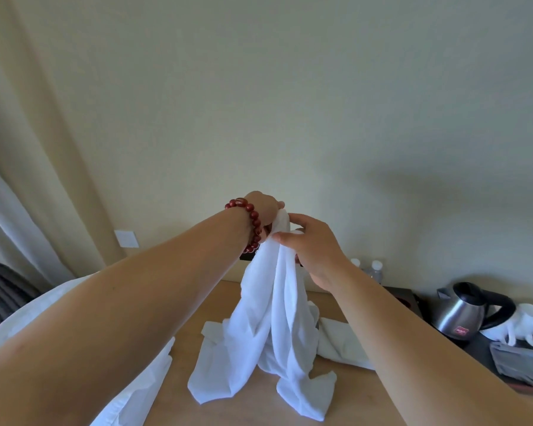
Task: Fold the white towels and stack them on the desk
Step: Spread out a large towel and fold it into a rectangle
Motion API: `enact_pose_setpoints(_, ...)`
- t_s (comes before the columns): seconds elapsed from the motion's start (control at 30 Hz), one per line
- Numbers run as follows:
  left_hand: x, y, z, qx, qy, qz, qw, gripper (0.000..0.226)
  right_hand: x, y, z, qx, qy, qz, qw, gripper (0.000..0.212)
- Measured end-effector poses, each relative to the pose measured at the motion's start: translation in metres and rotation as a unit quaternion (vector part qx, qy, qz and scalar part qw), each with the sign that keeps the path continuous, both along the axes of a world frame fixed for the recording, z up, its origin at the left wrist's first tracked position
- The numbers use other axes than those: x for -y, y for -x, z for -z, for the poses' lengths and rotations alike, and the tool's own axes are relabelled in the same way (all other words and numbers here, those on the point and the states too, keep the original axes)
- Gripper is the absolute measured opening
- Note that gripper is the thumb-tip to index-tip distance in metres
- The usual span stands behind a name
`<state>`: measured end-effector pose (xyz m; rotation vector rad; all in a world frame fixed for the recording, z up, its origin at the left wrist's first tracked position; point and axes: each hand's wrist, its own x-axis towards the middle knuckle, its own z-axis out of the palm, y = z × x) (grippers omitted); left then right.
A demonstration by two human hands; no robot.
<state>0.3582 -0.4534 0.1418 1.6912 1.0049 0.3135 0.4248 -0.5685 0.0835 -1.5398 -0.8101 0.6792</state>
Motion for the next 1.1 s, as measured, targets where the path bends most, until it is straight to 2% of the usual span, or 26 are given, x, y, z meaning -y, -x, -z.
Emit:
enact_pose_setpoints(0.03,-0.002,-0.002,-0.001,-0.017,-0.032,0.008,0.999,0.022,-0.001,-0.001,0.001,0.004,0.012,0.012,1.0,0.03)
enact_pose_setpoints(0.1,0.003,-0.003,-0.006,-0.018,-0.055,0.007,0.998,0.034,-0.003,-0.001,0.004,0.024,0.026,0.028,0.999,0.023)
enact_pose_setpoints(0.23,0.007,-0.002,-0.002,0.018,-0.04,0.036,0.998,0.02,-0.002,-0.009,0.007,0.051,0.03,0.025,0.998,0.019)
enact_pose_setpoints(0.37,0.008,0.012,-0.003,0.043,-0.001,0.092,0.995,0.036,0.005,-0.021,0.007,-0.014,-0.003,0.029,0.999,0.021)
enact_pose_setpoints(0.5,0.014,0.022,0.001,0.107,0.058,0.189,0.974,0.024,0.012,-0.025,0.007,-0.094,-0.042,0.014,0.995,0.014)
enact_pose_setpoints(0.57,0.009,0.024,0.004,0.126,0.074,0.174,0.974,0.03,0.017,-0.026,0.006,-0.129,-0.056,0.004,0.99,0.01)
enact_pose_setpoints(0.67,-0.003,0.033,0.015,0.134,0.104,0.123,0.978,0.029,0.024,-0.033,0.006,-0.201,-0.093,0.009,0.975,0.023)
enact_pose_setpoints(0.83,0.013,0.035,0.032,0.1,0.063,0.177,0.977,0.013,0.028,-0.035,0.003,-0.222,-0.114,-0.024,0.968,0.034)
enact_pose_setpoints(0.97,0.013,0.031,0.038,0.095,0.007,0.108,0.99,0.028,0.03,-0.033,0.006,-0.238,-0.123,-0.051,0.962,0.036)
enact_pose_setpoints(1.03,0.01,0.032,0.042,0.113,0.029,0.079,0.99,0.036,0.031,-0.031,0.007,-0.246,-0.131,-0.056,0.959,0.039)
enact_pose_setpoints(1.1,0.013,0.034,0.045,0.128,0.07,0.119,0.982,0.035,0.031,-0.029,0.006,-0.251,-0.143,-0.066,0.955,0.04)
